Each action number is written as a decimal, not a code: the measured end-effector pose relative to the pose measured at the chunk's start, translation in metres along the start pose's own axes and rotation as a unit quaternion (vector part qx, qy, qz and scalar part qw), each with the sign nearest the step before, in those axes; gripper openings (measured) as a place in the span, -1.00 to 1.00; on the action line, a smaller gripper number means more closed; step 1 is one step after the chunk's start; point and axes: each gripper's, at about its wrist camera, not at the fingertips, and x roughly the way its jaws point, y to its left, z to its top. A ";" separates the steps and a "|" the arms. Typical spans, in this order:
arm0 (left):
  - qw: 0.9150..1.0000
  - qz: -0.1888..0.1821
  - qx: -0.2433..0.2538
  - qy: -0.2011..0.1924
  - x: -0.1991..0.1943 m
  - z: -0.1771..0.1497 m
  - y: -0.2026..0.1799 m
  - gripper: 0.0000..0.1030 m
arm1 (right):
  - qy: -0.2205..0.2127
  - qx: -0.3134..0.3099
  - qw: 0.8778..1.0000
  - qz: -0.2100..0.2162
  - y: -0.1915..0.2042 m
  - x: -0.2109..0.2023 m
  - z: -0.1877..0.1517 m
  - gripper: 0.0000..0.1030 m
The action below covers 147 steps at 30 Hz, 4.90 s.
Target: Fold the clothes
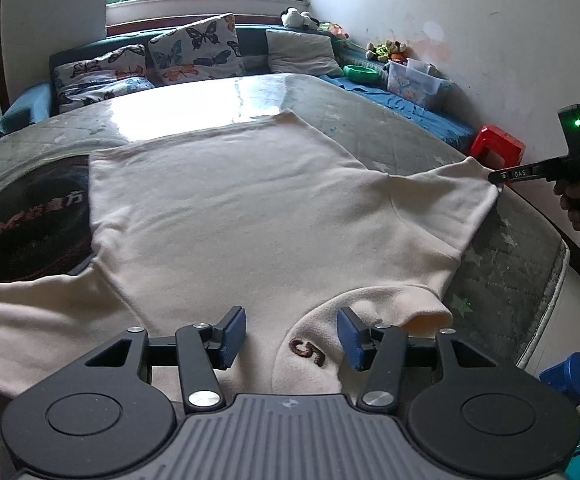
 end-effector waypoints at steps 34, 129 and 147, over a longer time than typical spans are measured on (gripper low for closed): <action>0.896 0.331 -0.292 -0.049 -0.055 -0.026 0.230 -0.55 | -0.055 -0.257 0.915 0.305 0.244 -0.065 0.037 -0.31; 0.991 0.046 -0.113 -0.050 -0.034 0.008 0.049 -0.53 | -0.020 -0.138 0.943 0.302 0.166 -0.060 0.022 -0.57; 0.987 0.085 -0.134 -0.038 -0.013 0.024 0.084 -0.45 | 0.006 -0.149 0.941 0.303 0.187 -0.042 0.015 -0.50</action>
